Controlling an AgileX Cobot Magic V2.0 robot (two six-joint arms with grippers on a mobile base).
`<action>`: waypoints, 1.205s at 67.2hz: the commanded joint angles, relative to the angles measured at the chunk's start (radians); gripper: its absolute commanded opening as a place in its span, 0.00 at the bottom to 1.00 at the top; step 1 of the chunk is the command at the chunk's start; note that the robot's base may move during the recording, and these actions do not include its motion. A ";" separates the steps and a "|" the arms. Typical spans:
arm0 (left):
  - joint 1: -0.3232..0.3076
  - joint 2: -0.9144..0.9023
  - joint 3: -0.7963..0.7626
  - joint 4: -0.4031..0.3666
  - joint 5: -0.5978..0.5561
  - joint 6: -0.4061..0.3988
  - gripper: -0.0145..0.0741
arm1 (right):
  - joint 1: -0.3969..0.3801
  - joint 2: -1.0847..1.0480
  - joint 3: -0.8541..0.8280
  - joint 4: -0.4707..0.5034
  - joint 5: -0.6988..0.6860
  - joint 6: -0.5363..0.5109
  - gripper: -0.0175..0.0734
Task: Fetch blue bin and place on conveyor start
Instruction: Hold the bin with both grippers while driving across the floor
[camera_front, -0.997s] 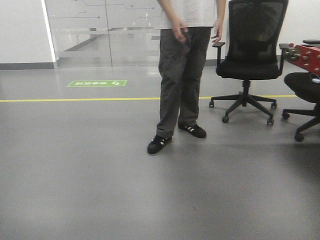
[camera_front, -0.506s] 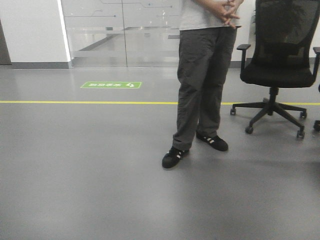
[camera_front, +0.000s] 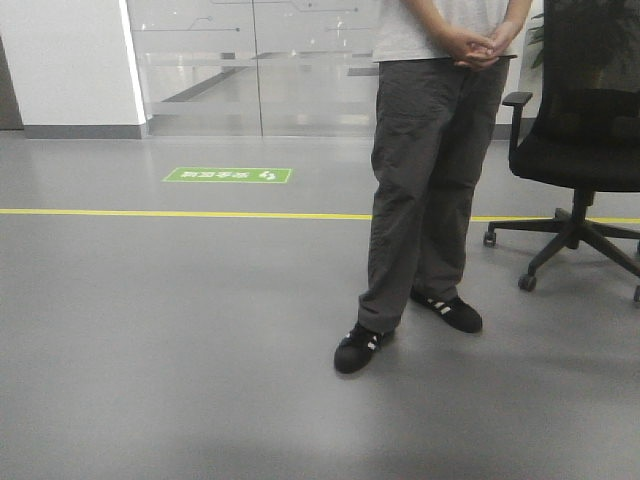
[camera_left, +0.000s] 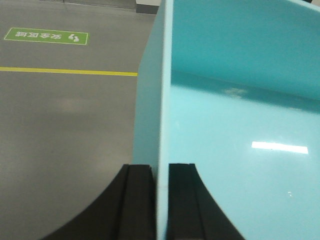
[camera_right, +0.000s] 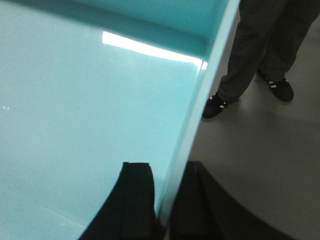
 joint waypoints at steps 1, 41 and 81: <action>0.000 -0.016 -0.008 -0.014 -0.061 -0.005 0.04 | -0.001 -0.012 -0.010 -0.011 -0.026 -0.031 0.02; 0.000 -0.016 -0.008 -0.014 -0.061 -0.005 0.04 | -0.001 -0.012 -0.010 -0.011 -0.026 -0.031 0.02; 0.000 -0.016 -0.008 -0.014 -0.061 -0.005 0.04 | -0.001 -0.011 -0.010 -0.011 -0.030 -0.031 0.02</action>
